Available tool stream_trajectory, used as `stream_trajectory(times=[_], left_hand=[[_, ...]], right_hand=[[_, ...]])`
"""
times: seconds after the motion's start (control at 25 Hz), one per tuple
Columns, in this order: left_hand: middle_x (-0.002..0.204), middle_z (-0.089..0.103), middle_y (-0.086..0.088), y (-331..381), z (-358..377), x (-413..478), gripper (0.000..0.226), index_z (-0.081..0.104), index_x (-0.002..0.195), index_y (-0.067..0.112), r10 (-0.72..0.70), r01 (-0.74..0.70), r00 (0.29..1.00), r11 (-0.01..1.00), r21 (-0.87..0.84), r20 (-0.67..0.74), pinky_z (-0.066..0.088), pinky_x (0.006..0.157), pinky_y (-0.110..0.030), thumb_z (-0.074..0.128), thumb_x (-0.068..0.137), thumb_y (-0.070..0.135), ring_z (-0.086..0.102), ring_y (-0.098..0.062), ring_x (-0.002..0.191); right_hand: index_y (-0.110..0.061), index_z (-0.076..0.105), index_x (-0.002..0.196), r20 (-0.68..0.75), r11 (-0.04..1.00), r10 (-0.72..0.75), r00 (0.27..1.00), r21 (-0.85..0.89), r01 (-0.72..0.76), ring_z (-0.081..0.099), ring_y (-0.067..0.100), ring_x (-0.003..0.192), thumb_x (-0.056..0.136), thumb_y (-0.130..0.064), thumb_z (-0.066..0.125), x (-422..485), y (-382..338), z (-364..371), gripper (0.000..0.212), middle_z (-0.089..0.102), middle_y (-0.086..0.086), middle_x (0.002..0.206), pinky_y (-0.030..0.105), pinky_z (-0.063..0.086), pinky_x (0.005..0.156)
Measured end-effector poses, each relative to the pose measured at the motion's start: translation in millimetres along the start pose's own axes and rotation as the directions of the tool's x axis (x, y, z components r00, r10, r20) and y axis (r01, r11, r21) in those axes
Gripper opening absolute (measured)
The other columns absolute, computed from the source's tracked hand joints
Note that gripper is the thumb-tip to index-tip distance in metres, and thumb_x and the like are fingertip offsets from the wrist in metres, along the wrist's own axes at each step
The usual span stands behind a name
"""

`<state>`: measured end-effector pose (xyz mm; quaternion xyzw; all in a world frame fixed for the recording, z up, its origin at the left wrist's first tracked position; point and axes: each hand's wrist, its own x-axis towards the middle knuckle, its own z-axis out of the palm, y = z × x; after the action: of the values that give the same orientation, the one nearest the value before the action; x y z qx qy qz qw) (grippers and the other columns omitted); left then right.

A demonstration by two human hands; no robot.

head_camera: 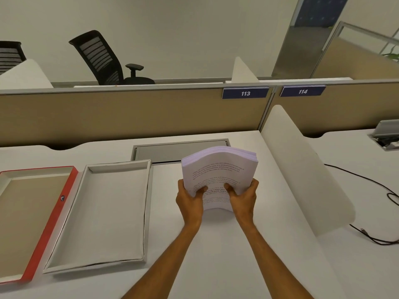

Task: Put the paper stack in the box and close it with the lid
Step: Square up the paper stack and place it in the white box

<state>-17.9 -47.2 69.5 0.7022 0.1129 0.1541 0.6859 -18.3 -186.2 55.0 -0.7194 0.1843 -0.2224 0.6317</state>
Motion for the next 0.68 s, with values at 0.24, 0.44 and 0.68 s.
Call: stream_trajectory(times=[0.24,0.44,0.68], left_hand=[[0.098,0.058,0.027,4.2,-1.6,4.0,0.063,0.046,0.101,0.058,0.025,-0.025,1.000,1.000,-0.011,0.006,0.051,0.062,-0.003,0.080,0.075,0.012,0.064,-0.005,0.087],[0.098,0.058,0.026,2.9,-5.4,6.8,0.063,0.045,0.100,0.058,0.046,-0.047,0.999,0.999,0.017,0.024,0.052,0.064,-0.005,0.081,0.075,0.013,0.064,-0.009,0.088],[0.100,0.058,0.024,-3.5,-9.9,7.6,0.064,0.045,0.103,0.056,0.042,-0.042,0.998,0.999,0.009,0.041,0.051,0.065,-0.003,0.081,0.074,0.011,0.062,-0.007,0.092]], right_hand=[[-0.037,0.033,0.111,0.003,0.999,-0.016,1.000,0.046,0.016,0.060,0.011,0.097,0.071,-0.017,0.084,-2.2,-0.6,2.0,0.067,0.053,-0.020,0.103,0.012,0.055,0.073],[-0.037,0.034,0.111,0.005,0.997,-0.013,1.000,0.080,0.012,0.060,0.010,0.099,0.071,-0.019,0.084,-4.0,2.0,4.8,0.067,0.055,-0.018,0.105,0.009,0.055,0.067],[-0.039,0.031,0.114,0.026,0.998,-0.006,1.000,0.057,0.005,0.059,0.010,0.101,0.072,-0.019,0.083,-6.6,6.8,4.9,0.070,0.054,-0.018,0.107,0.011,0.055,0.071]])
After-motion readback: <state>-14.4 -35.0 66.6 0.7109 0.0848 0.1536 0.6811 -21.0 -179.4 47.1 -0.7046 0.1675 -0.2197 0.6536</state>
